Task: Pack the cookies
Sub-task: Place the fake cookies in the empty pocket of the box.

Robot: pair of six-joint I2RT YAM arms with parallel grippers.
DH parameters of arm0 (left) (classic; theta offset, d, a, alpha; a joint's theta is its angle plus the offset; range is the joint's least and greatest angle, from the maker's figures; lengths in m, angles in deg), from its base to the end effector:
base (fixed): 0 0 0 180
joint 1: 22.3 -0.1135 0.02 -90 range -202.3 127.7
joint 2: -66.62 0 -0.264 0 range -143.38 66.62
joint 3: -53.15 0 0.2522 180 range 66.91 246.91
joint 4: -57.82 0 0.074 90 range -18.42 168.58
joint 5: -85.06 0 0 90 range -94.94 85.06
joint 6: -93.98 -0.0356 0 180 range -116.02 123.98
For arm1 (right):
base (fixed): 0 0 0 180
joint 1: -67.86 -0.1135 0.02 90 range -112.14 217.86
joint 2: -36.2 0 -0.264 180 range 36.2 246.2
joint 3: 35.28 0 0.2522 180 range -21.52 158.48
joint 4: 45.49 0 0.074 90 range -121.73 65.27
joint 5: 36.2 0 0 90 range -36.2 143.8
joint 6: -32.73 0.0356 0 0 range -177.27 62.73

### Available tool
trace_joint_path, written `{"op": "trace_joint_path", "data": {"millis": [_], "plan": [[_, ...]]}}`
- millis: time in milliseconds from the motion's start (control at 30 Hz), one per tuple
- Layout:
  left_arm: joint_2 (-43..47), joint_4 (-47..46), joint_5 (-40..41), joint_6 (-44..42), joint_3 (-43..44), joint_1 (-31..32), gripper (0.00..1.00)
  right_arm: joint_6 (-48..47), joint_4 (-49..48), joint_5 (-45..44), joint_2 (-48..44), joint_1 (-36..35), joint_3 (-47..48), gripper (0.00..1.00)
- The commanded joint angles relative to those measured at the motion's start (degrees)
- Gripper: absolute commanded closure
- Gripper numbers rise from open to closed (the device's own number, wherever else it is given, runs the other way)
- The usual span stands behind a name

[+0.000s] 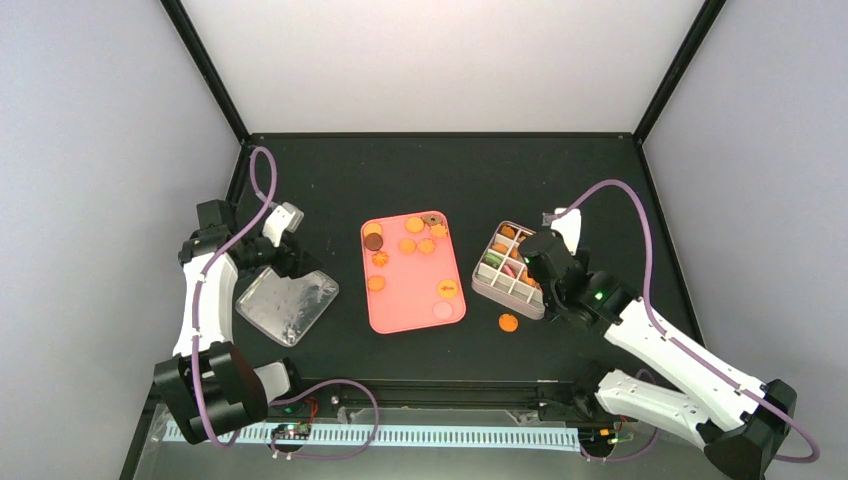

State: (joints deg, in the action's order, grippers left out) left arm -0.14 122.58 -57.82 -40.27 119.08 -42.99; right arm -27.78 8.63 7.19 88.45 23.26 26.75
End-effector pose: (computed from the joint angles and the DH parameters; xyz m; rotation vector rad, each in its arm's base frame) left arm 0.2041 0.0467 0.2655 0.6872 2.1253 -0.6738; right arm 0.1444 0.1061 0.2963 0.0987 2.0744 -0.1843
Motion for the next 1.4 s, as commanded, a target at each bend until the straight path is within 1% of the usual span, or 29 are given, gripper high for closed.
{"op": "trace_joint_path", "data": {"millis": [0,100,233,400,600,800,1033,1200,1367], "plan": [[0.0,0.5,-1.9,-1.8,1.8,-0.4,0.23,0.8,-0.2,-2.9,0.2,0.2,0.8,0.67],[0.1,0.8,-1.8,-2.1,1.7,-0.4,0.23,-0.2,-1.4,-2.4,0.3,0.2,0.7,0.61],[0.1,1.2,-1.5,-2.6,1.8,-0.4,0.23,-1.1,-2.1,-2.2,0.5,0.2,0.8,0.57],[-0.1,1.1,-1.4,-2.5,1.9,-0.5,0.23,-2.1,-3.7,-1.6,-0.6,0.2,1.1,0.57],[-0.2,1.3,-1.3,-2.3,1.8,-0.5,0.23,-4.9,-5.3,-0.9,0.4,0.2,3.4,0.6],[-0.4,1.5,-0.1,-2.6,1.9,-0.5,0.23,-5.2,-5.8,-1.3,0.9,0.3,2.2,0.7],[-1.4,1.5,-0.6,-2.4,2.0,-0.5,0.23,-5.2,-6.9,-0.9,-0.3,0.5,-0.9,0.7],[-1.3,1.6,-0.3,-2.4,2.0,-0.5,0.23,-5.0,-8.7,3.1,0.3,4.2,-3.5,0.7],[-1.4,1.5,0.3,-2.5,1.8,-0.5,0.23,-4.5,-8.5,2.4,1.7,5.7,-3.4,0.73]]}}
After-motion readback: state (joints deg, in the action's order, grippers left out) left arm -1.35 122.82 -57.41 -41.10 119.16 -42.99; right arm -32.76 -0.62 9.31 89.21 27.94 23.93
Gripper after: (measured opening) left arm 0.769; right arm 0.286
